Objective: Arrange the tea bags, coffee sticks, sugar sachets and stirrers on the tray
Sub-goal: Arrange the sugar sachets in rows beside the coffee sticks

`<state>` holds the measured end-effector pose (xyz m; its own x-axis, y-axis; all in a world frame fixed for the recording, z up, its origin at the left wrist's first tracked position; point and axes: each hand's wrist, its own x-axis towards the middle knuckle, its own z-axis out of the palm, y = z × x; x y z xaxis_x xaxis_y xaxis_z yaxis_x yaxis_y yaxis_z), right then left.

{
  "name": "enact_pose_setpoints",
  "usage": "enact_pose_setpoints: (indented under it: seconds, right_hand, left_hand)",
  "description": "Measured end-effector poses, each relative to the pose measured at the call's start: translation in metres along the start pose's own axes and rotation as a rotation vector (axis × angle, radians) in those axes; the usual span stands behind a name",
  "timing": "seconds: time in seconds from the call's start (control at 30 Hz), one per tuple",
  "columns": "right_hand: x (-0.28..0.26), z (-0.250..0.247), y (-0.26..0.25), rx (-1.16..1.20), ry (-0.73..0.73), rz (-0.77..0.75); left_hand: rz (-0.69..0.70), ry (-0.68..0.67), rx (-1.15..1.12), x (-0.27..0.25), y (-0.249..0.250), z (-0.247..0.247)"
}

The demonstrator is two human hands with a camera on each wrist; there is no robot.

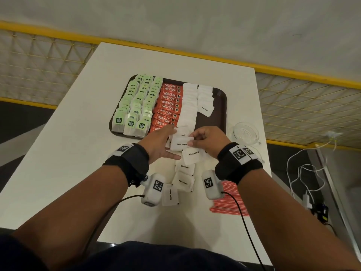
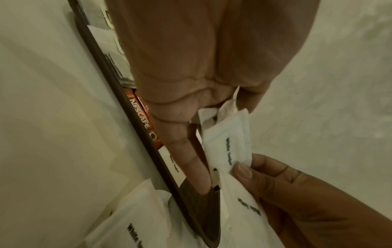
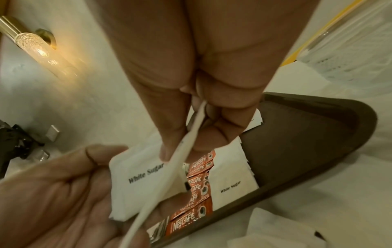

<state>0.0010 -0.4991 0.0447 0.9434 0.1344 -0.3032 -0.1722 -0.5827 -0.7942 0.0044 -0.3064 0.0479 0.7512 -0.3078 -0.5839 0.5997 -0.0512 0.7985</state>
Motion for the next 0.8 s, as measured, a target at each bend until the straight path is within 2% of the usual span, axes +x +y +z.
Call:
enact_pose_setpoints:
  seconds: [0.07, 0.2, 0.37, 0.5, 0.6, 0.67, 0.8]
  right_hand:
    - [0.005, 0.002, -0.003, -0.020, 0.001, 0.002]
    - [0.016, 0.007, -0.007, -0.045, 0.039, -0.005]
    - [0.030, 0.004, -0.002, 0.140, 0.184, 0.032]
    - [0.034, 0.001, -0.003, 0.214, 0.272, 0.120]
    - [0.034, 0.004, -0.005, 0.334, 0.110, 0.251]
    - [0.036, 0.011, -0.006, 0.483, 0.065, 0.277]
    - [0.054, 0.009, -0.002, 0.709, 0.277, 0.303]
  left_hand:
    - [-0.023, -0.036, -0.059, 0.008, 0.003, 0.001]
    - [0.085, -0.121, 0.204, 0.020, 0.006, 0.002]
    - [0.112, -0.170, 0.128, 0.036, 0.010, -0.005]
    - [0.175, -0.041, 0.068, 0.048, 0.019, -0.007]
    - [0.202, 0.043, 0.021, 0.059, 0.022, -0.011]
    - [0.204, 0.038, 0.048, 0.065, 0.022, -0.010]
    - [0.157, -0.007, 0.036, 0.072, 0.025, -0.010]
